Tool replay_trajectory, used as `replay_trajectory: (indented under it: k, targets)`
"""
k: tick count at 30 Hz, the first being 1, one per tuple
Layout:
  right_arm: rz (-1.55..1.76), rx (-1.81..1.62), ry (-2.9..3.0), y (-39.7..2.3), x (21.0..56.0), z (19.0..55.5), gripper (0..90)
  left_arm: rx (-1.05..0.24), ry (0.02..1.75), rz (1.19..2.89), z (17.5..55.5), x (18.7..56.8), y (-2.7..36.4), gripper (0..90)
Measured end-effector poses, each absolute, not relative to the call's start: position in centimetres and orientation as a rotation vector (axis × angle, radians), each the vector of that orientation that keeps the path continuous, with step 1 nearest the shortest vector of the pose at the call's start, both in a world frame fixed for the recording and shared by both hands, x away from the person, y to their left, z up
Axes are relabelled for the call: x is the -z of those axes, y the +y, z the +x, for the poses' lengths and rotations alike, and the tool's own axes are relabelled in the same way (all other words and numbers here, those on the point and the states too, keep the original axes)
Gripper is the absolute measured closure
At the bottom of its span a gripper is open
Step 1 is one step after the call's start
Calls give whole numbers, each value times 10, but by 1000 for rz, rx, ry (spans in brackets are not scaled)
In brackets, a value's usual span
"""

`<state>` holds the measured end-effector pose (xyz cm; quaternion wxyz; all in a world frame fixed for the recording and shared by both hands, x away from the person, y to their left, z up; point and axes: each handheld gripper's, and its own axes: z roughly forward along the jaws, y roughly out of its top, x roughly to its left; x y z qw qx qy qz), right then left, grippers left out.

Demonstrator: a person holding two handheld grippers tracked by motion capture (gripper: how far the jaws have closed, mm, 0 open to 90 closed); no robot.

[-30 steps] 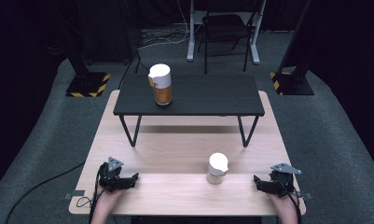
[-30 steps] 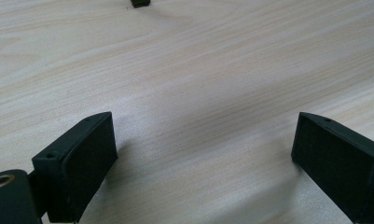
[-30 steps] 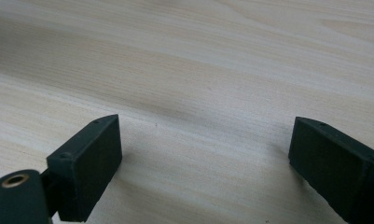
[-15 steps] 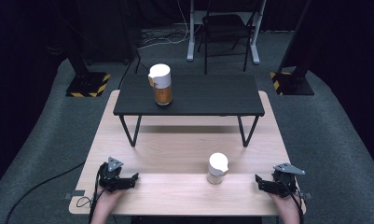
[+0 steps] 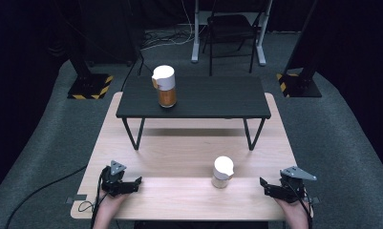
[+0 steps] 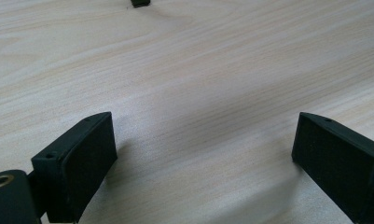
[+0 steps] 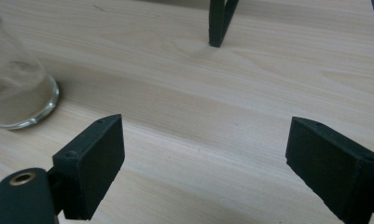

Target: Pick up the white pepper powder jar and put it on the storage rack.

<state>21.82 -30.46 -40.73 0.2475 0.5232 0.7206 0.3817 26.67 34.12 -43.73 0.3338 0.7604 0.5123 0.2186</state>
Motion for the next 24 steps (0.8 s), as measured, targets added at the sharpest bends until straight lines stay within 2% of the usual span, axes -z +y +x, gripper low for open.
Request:
replay_trajectory:
  k: [24]
  targets:
    - [1287,-1193,2022,-289,384,203,114,-571,1337,1986,267,437,341,55]
